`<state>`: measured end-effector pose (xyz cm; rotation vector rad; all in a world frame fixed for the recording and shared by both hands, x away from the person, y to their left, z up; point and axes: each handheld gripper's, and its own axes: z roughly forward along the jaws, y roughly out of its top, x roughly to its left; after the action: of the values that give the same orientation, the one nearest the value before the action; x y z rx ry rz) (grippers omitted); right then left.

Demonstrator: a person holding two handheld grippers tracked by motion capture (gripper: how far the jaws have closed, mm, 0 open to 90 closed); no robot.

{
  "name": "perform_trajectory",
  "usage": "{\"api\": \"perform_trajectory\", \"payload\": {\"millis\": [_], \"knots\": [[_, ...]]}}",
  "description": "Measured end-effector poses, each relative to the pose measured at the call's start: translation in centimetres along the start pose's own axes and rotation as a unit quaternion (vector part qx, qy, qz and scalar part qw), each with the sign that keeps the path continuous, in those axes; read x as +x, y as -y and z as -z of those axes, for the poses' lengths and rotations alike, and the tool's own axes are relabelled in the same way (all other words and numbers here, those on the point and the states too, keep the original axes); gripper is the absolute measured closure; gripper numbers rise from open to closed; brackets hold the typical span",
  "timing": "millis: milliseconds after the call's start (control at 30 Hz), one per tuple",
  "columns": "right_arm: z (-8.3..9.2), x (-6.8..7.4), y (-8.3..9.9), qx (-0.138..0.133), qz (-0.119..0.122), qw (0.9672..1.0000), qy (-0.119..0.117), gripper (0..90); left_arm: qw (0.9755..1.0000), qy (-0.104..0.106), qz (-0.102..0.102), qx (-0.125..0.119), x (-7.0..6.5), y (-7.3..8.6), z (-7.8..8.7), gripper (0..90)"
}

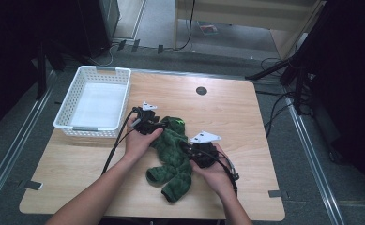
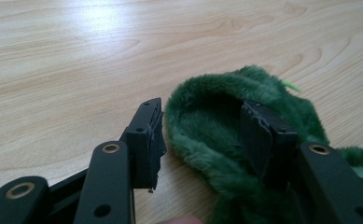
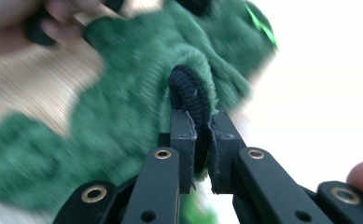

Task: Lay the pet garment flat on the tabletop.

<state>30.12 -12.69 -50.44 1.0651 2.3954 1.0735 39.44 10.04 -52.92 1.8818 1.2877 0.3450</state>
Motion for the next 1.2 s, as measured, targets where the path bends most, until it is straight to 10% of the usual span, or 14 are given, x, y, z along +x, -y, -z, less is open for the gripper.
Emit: {"api": "perform_trajectory", "payload": {"millis": [300, 433, 567, 700, 900, 1067, 1200], "knots": [[0.5, -3.3, 2.4, 0.039, 0.003, 0.9982, 0.045, 80.8, 0.999, -0.041, 0.015, 0.009, 0.1, 0.1, -0.7, 52.5], [0.8, -4.7, 2.7, 0.031, -0.04, 0.9955, 0.079, 59.5, 0.9995, -0.02, 0.026, 0.004, -0.1, -0.2, -0.5, 50.9], [2.8, -6.2, 2.2, -0.018, -0.092, 0.9952, 0.028, 50.2, 0.9998, 0.006, 0.02, -0.003, -0.5, -0.1, 0.3, 47.4], [3.7, -6.4, 0.0, -0.049, -0.091, 0.9945, 0.018, 50.7, 0.9997, 0.023, 0.012, -0.003, -0.8, 0.4, 1.0, 46.7], [0.2, -5.4, -4.9, -0.053, -0.082, 0.9951, 0.016, 49.7, 0.9995, 0.03, -0.007, 0.0, -2.2, 1.2, 1.1, 46.3], [-5.5, -4.8, -5.3, 0.056, -0.067, 0.996, 0.019, 39.1, 0.9992, 0.034, -0.018, 0.014, -2.8, 1.8, 0.9, 45.2], [-7.4, -5.9, -4.8, 0.082, -0.08, 0.9906, 0.075, 68.7, 0.999, 0.024, -0.027, 0.025, -2.9, 2.2, 0.5, 45.2]]}}
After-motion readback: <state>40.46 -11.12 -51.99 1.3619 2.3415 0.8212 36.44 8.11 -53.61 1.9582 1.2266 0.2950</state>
